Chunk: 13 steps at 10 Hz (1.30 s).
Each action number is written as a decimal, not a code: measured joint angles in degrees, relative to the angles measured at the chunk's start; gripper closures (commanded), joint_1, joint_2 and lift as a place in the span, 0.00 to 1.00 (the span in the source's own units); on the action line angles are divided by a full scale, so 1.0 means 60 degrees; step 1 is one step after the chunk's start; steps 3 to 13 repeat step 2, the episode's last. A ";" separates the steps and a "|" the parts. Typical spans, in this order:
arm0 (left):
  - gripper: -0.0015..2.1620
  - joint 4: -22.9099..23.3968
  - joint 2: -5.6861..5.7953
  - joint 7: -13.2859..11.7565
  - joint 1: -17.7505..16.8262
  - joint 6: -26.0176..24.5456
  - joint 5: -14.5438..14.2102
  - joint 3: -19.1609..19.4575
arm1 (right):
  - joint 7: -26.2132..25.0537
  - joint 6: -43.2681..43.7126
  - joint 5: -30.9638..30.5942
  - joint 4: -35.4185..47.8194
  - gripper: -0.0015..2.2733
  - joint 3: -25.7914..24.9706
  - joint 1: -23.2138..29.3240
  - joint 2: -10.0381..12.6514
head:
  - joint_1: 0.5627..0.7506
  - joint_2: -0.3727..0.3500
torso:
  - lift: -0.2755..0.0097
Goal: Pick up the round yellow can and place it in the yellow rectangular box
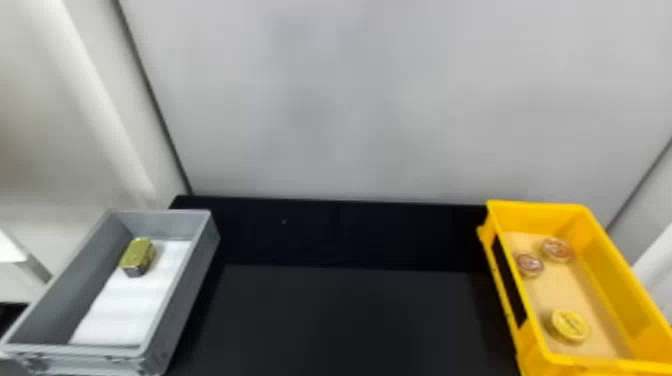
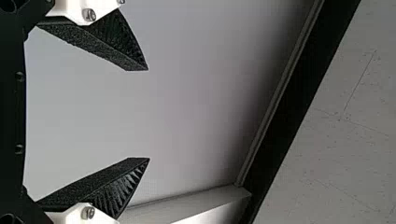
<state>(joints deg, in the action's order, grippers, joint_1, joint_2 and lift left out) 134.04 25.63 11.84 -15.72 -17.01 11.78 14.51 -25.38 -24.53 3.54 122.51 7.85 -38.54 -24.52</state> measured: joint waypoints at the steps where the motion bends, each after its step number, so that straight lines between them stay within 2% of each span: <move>1: 0.07 -0.0001 0.0001 -0.0010 0.0018 0.0032 0.0000 0.0000 | -0.0061 -0.0247 0.0177 0.0019 0.09 0.0043 -0.0092 0.0018 | 0.53 0.59 | 0.93; 13: 0.07 -0.0004 0.0000 -0.0027 0.0033 0.0077 0.0004 0.0000 | -0.0062 -0.0448 0.0279 0.0040 0.09 0.0078 -0.0194 0.0031 | 0.53 0.59 | 0.93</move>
